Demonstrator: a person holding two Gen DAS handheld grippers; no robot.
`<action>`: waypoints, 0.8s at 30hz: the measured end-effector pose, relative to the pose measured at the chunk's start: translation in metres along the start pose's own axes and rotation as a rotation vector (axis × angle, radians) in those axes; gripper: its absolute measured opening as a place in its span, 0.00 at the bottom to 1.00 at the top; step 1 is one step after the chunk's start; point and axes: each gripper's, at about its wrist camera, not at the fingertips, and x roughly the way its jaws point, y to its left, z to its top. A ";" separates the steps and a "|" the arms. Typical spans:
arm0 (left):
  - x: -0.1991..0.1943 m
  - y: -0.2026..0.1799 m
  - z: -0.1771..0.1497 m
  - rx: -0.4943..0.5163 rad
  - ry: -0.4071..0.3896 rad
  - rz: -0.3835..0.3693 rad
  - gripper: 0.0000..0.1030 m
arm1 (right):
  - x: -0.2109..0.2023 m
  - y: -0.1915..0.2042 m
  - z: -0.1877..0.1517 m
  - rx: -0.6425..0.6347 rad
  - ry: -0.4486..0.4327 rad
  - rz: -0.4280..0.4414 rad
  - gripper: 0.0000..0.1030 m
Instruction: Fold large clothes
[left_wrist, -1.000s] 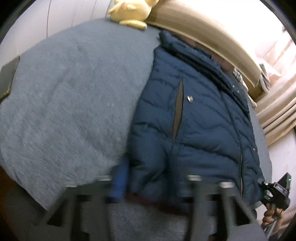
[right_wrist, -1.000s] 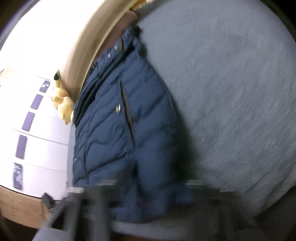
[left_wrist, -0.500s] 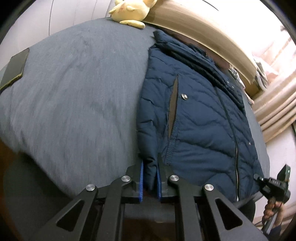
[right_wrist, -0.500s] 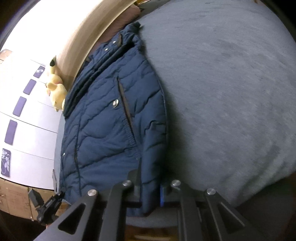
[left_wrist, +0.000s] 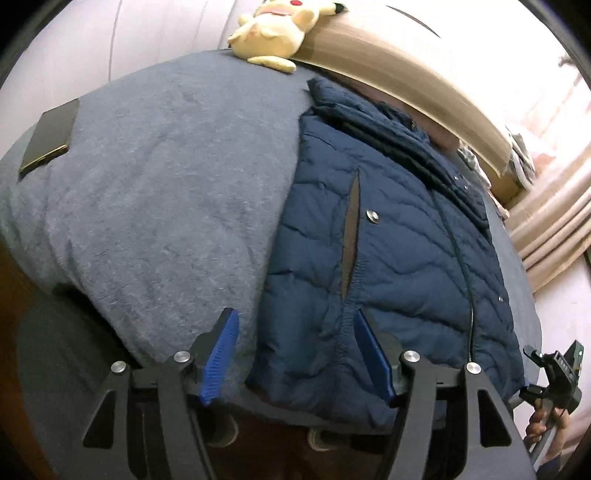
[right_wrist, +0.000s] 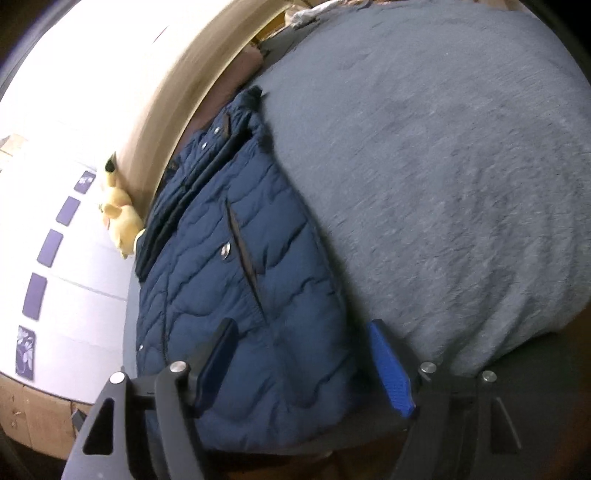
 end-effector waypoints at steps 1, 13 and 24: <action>0.003 -0.002 -0.005 0.010 0.013 0.003 0.64 | 0.005 0.002 -0.001 -0.007 0.014 -0.008 0.73; 0.013 -0.022 -0.009 0.121 0.052 0.089 0.14 | 0.020 0.013 -0.008 -0.096 0.111 -0.039 0.15; 0.014 -0.023 -0.007 0.136 0.059 0.098 0.14 | 0.026 0.007 -0.007 -0.064 0.130 -0.013 0.18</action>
